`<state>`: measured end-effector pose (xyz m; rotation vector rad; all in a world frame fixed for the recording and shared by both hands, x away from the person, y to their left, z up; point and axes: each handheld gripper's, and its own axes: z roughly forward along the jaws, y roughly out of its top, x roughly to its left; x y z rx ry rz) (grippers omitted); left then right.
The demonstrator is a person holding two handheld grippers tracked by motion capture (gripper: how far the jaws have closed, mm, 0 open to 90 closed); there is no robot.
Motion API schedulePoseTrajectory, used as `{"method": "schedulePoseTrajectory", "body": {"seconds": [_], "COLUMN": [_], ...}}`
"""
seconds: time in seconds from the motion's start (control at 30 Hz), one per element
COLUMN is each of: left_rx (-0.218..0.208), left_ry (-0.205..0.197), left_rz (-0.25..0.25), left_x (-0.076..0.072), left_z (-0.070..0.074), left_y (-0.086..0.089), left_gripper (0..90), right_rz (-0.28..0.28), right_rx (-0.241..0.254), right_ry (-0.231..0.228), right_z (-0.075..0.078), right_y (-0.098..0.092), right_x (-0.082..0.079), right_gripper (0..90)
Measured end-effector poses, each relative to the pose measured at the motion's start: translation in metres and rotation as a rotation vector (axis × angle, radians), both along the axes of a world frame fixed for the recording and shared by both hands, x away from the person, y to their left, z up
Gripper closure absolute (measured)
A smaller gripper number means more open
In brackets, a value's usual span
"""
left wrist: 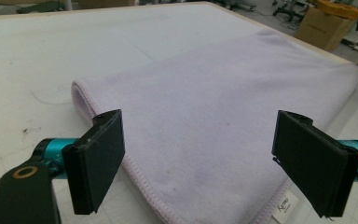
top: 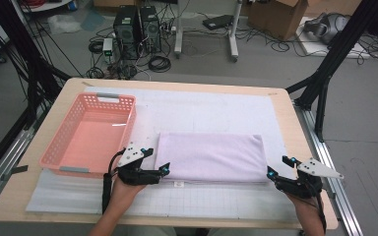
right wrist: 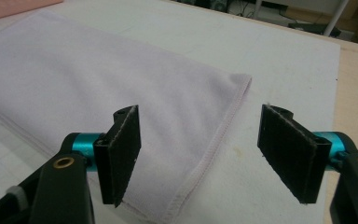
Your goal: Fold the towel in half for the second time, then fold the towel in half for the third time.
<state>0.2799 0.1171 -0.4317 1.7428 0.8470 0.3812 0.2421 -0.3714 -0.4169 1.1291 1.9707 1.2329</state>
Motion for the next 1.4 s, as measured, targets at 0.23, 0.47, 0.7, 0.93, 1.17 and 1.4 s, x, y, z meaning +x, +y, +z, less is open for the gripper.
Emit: {"method": "schedulePoseTrajectory", "body": {"seconds": [0.23, 0.47, 0.7, 0.93, 1.17, 1.4], "left_rx": [0.004, 0.006, 0.001, 0.008, 0.014, 0.034], "left_ry": [0.002, 0.003, 0.004, 0.012, 0.024, 0.036], "left_rz": [-0.012, -0.005, -0.007, -0.006, -0.004, -0.008], "left_x": [0.001, 0.0013, 0.0013, 0.0005, 0.0017, 0.0002], "left_z": [-0.0007, -0.0007, -0.0011, -0.0019, -0.0034, -0.0048], "left_y": [-0.0031, -0.0014, -0.0017, -0.0018, -0.0008, -0.004], "left_gripper": [18.1, 19.3, 19.4, 19.9, 21.3, 21.9], "right_rz": [0.002, 0.004, 0.003, 0.004, 0.005, 0.021], "right_rx": [0.009, 0.009, 0.01, 0.013, 0.019, 0.023], "right_ry": [0.002, 0.017, 0.017, 0.02, 0.033, 0.035], "right_z": [-0.0003, -0.0025, -0.0028, -0.0034, -0.0048, -0.0052], "right_y": [-0.001, 0.0003, -0.0017, -0.0014, -0.0006, -0.0009], "right_x": [-0.0009, 0.0002, 0.0008, 0.0019, 0.0028, 0.0027], "right_gripper": [26.0, 25.5, 23.8, 23.8, 23.8, 23.8]}}
